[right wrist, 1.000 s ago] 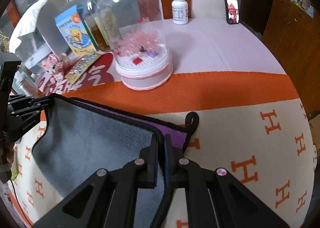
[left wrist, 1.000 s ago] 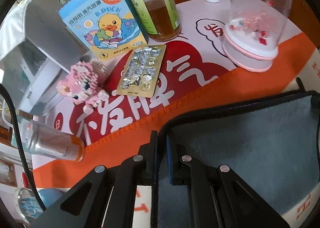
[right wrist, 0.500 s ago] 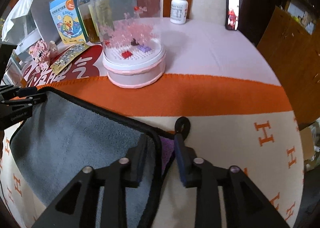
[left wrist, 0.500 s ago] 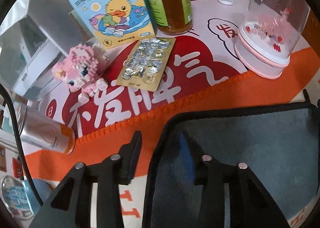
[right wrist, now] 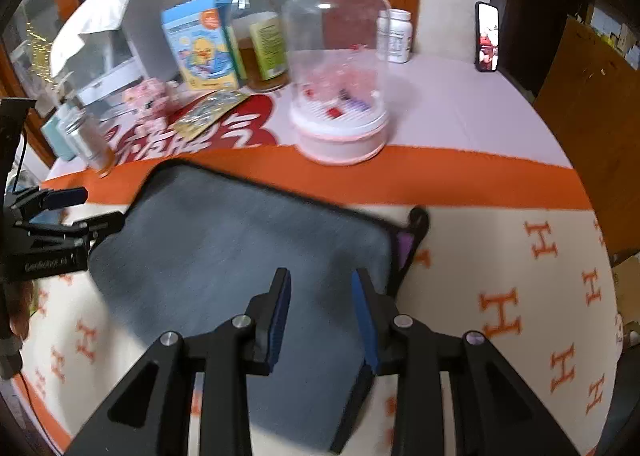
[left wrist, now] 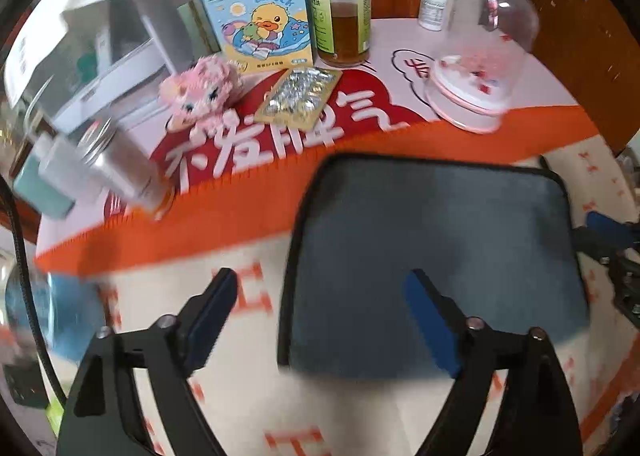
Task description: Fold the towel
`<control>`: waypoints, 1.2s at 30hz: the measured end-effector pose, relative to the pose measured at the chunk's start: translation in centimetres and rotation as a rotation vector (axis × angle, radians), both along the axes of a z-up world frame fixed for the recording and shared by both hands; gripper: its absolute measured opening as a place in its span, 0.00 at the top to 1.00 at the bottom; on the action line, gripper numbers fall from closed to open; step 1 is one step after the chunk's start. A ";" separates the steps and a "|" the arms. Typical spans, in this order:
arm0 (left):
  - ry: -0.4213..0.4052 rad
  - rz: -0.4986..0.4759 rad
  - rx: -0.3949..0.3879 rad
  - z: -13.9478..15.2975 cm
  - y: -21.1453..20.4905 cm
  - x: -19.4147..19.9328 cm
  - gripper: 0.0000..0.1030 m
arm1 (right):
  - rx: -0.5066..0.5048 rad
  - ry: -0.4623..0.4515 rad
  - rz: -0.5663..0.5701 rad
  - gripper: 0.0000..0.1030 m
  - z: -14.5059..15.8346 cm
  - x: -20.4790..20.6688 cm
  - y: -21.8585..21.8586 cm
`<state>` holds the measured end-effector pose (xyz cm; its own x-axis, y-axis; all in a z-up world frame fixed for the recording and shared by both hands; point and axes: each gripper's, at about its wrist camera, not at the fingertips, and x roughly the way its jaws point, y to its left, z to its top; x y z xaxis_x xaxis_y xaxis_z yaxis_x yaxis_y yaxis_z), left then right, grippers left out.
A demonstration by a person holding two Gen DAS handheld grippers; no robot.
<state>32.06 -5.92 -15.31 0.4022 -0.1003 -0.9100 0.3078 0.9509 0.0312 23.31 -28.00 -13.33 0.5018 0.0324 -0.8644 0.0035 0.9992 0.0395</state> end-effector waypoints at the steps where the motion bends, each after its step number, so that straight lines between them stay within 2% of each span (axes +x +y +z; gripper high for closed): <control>1: 0.007 0.000 -0.017 0.4 0.2 -1.1 0.10 | 0.013 -0.001 0.000 0.69 0.1 -0.4 0.3; 11: -0.025 0.066 -0.102 4.4 2.2 -13.4 0.05 | 0.091 -0.002 0.001 0.68 3.0 -7.9 3.5; 15: -0.071 0.108 -0.117 6.2 3.7 -17.5 0.05 | 0.097 -0.024 -0.007 0.58 4.7 -11.1 4.8; 19: -0.093 0.130 -0.133 7.7 4.9 -20.3 0.05 | 0.104 -0.049 -0.015 0.54 6.3 -13.6 5.9; 23: -0.150 0.149 -0.130 9.8 5.7 -22.9 0.05 | 0.087 -0.067 -0.020 0.53 8.0 -15.8 7.0; 29: -0.190 0.166 -0.156 12.3 6.7 -26.7 0.05 | 0.126 -0.094 0.010 0.52 10.6 -19.7 8.8; 33: -0.201 0.161 -0.189 13.4 6.9 -29.0 0.05 | 0.147 -0.115 0.040 0.41 12.0 -22.1 10.1; 36: -0.215 0.170 -0.193 14.2 6.9 -30.6 0.05 | 0.131 -0.144 0.064 0.37 13.1 -23.9 11.2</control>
